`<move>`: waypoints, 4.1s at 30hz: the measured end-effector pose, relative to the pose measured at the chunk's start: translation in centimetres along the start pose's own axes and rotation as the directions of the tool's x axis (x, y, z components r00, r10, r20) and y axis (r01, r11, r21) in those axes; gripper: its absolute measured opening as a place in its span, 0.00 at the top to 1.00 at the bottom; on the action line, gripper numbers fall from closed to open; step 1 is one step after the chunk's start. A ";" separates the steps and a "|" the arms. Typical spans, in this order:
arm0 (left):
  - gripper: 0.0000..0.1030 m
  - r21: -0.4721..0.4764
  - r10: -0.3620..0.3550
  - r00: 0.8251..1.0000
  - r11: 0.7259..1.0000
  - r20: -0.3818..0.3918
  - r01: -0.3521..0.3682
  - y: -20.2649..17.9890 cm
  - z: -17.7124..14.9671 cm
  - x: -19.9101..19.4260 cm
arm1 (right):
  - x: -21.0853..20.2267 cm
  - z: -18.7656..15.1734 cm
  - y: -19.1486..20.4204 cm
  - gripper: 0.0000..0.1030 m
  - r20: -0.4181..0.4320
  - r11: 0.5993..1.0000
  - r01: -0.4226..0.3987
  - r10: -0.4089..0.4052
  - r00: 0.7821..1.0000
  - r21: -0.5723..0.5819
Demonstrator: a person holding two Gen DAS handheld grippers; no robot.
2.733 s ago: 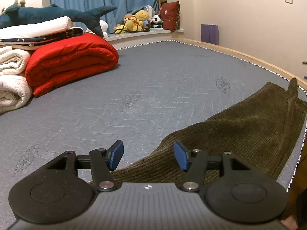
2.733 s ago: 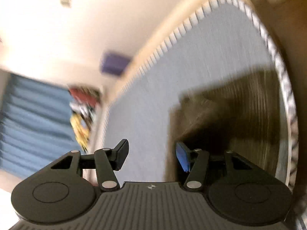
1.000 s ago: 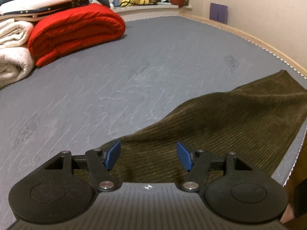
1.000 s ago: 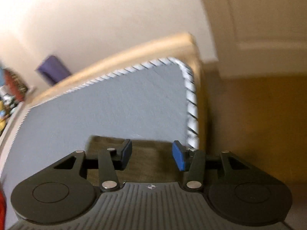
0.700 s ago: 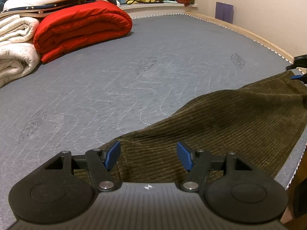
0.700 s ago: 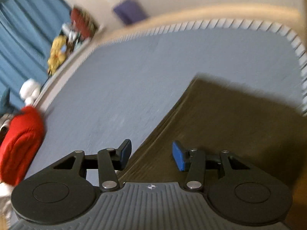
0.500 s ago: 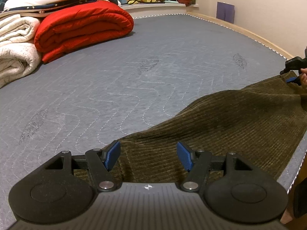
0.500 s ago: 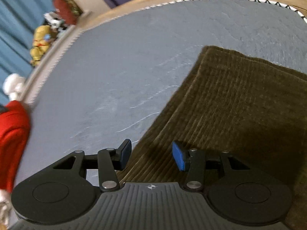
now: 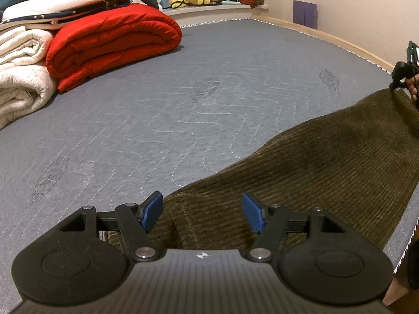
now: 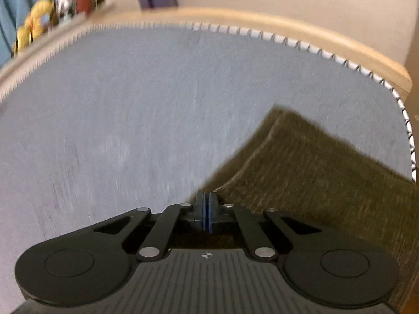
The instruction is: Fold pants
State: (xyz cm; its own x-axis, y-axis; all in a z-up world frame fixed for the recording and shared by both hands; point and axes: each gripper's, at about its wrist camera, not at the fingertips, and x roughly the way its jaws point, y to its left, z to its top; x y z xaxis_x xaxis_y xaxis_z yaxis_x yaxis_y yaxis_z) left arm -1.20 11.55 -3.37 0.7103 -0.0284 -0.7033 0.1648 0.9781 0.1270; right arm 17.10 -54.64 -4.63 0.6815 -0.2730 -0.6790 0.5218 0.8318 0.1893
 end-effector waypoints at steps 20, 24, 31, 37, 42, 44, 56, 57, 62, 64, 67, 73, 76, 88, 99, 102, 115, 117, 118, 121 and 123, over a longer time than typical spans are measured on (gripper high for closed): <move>0.54 -0.076 0.066 0.988 0.994 -0.137 -0.077 7.3 -6.4 -2.5 | -8.0 -1.8 5.1 0.39 0.087 0.913 -0.306 0.340 0.936 -0.270; 0.23 -0.189 0.081 0.993 0.977 -0.087 -0.096 8.3 -6.4 -4.0 | -11.8 -3.6 7.9 0.38 0.036 0.825 -0.409 0.458 0.888 -0.390; 0.31 -0.311 -0.023 0.973 0.949 -0.229 -0.051 9.1 -8.3 -1.2 | -16.1 -10.2 11.9 0.28 -0.075 0.592 -0.437 0.536 0.841 -0.677; 0.63 -0.155 0.117 0.989 0.979 -0.086 -0.130 7.2 -6.5 -7.2 | -13.8 -10.9 10.9 0.28 -0.109 0.596 -0.375 0.434 0.895 -0.710; 0.52 -0.123 0.113 0.949 0.980 -0.293 -0.154 7.4 -8.8 -3.1 | -12.7 -8.9 9.0 0.28 -0.099 0.690 -0.379 0.410 0.907 -0.616; 0.36 -0.070 0.197 0.944 0.972 -0.265 -0.222 6.7 -8.2 -3.6 | -12.2 -9.3 8.5 0.28 -0.097 0.705 -0.370 0.396 0.913 -0.605; 0.22 0.235 0.111 0.953 0.971 -0.281 -0.044 -0.2 -8.6 -1.8 | -10.5 -7.8 5.6 0.27 -0.074 0.742 -0.313 0.337 0.938 -0.593; 0.23 0.234 0.113 0.955 0.971 -0.274 -0.047 -0.2 -8.2 -2.1 | -10.4 -7.5 5.2 0.27 -0.072 0.753 -0.313 0.335 0.940 -0.579; 0.22 0.154 0.075 0.991 0.986 -0.107 -0.058 -0.3 -5.9 -5.7 | -10.1 -6.1 4.1 0.25 -0.052 0.789 -0.318 0.343 0.938 -0.526; 0.22 0.112 0.060 0.996 0.992 -0.071 -0.052 -0.2 -4.9 -5.4 | -9.9 -5.7 3.8 0.23 -0.040 0.806 -0.308 0.334 0.942 -0.505; 0.22 0.054 0.075 0.991 0.996 -0.111 -0.069 0.4 -4.5 -2.7 | -9.4 -5.5 3.3 0.23 -0.044 0.829 -0.302 0.319 0.947 -0.470; 0.49 -0.081 0.080 0.962 0.991 -0.260 -0.105 2.9 -3.5 0.2 | -9.9 -4.5 1.5 0.23 -0.012 0.862 -0.291 0.315 0.949 -0.414; 0.49 -0.133 0.058 0.987 0.988 -0.147 -0.078 3.2 -1.9 -1.2 | -10.6 -3.8 0.2 0.22 0.007 0.883 -0.296 0.321 0.947 -0.365; 0.49 -0.106 0.058 0.992 0.992 -0.114 -0.070 2.2 0.3 0.8 | -13.2 -0.7 -5.7 0.22 0.050 0.930 -0.366 0.366 0.929 0.007; 0.44 -0.116 0.111 0.980 0.985 -0.163 -0.131 1.5 1.7 3.1 | -15.9 -0.9 -5.9 0.22 0.127 0.941 -0.328 0.337 0.933 -0.087; 0.30 -0.127 0.104 0.990 0.985 -0.097 -0.116 0.0 2.5 1.3 | -15.5 -1.2 -6.2 0.22 0.122 0.945 -0.309 0.321 0.939 -0.106; 0.25 -0.061 0.055 0.988 0.997 0.144 -0.046 -4.4 4.0 -2.4 | -11.9 -2.1 -12.1 0.16 0.098 0.977 -0.202 0.195 0.976 0.069; 0.25 -0.048 0.066 0.989 0.997 0.135 -0.060 -5.3 4.2 -1.9 | -11.5 -2.1 -13.5 0.16 0.098 0.982 -0.175 0.167 0.981 0.075; 0.25 -0.038 0.064 0.989 0.997 0.130 -0.060 -5.7 4.2 -1.6 | -11.4 -2.2 -14.1 0.16 0.098 0.984 -0.161 0.153 0.983 0.076; 0.25 -0.030 0.045 0.991 0.999 0.123 -0.042 -6.5 4.6 -0.9 | -10.8 -2.3 -16.1 0.16 0.101 0.989 -0.108 0.098 0.990 0.097; 0.25 -0.021 0.029 0.992 0.999 0.120 -0.027 -6.7 4.7 -0.4 | -10.1 -2.2 -17.7 0.17 0.070 0.986 -0.085 0.076 0.995 0.140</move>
State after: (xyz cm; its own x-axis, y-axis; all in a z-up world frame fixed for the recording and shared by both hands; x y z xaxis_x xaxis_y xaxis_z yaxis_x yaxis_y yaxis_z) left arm 0.65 4.00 -0.63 0.7915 -0.0243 -0.6107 0.1311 0.9827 0.1309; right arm -0.19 -65.57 -2.67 0.7535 -0.2424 -0.6112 0.5286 0.7761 0.3439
